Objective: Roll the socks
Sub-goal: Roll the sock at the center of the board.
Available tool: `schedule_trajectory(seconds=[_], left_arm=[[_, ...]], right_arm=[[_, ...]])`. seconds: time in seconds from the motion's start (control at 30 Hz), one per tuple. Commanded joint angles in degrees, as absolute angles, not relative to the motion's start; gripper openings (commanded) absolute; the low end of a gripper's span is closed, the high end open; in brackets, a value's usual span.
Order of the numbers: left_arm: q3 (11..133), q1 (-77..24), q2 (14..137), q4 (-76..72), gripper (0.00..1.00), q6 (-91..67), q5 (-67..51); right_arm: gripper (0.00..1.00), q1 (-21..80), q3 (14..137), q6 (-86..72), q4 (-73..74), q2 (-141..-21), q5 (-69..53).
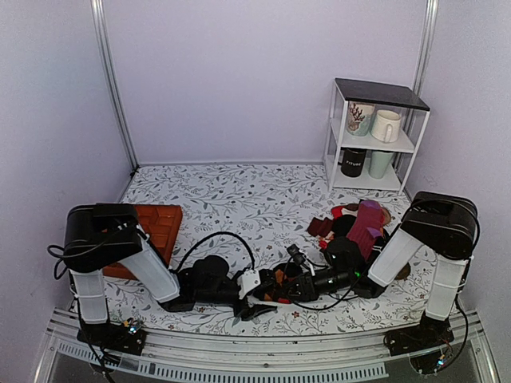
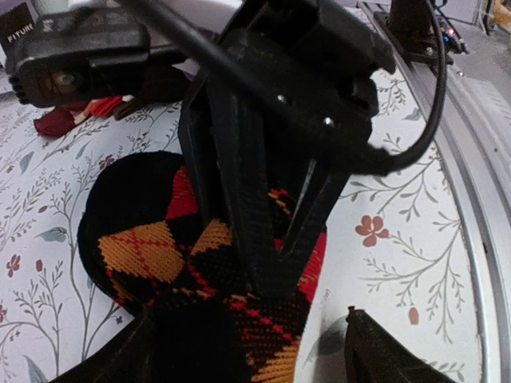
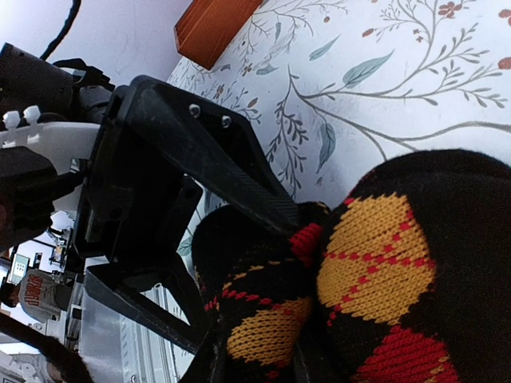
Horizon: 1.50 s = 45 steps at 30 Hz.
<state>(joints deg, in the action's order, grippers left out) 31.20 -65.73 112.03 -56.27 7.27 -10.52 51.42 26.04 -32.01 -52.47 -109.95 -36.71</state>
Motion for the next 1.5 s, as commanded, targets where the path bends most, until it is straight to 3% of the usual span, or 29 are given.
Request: schedule_trajectory(seconds=[0.0,0.1,0.3,0.47,0.63,0.9,1.23,1.47], left_arm=[[32.0,-65.8,116.2,-52.0,0.78,6.2,-13.9],[32.2,-65.8,116.8,-51.2,0.67,6.0,-15.3],[31.9,-65.8,115.0,-49.0,0.25,5.4,-17.2],[32.4,-65.7,113.3,-44.5,0.00,4.1,-19.9],[35.0,-65.7,113.2,-36.0,0.00,1.6,-21.9],[34.3,-65.8,109.7,-22.6,0.00,-9.4,-19.8],[32.4,-65.8,108.8,-21.2,0.00,-12.7,-18.5],[34.4,-66.0,110.1,-21.3,0.00,-11.7,-18.5]], right_arm=[[0.14,52.2,22.8,-31.1,-28.3,-115.0,-35.2],[0.14,52.2,22.9,-30.9,-27.7,-114.9,-35.1],[0.14,52.3,23.3,-30.5,-26.7,-115.1,-34.4],[0.14,52.2,23.9,-30.5,-25.1,-114.8,-33.3],[0.16,52.2,26.0,-28.8,-20.4,-112.4,-30.9],[0.39,51.9,29.5,-24.1,-9.5,-100.3,-20.7],[0.45,51.7,36.8,-21.7,-1.0,-86.2,-11.9],[0.48,50.0,38.1,-22.3,0.8,-90.9,-10.9]])
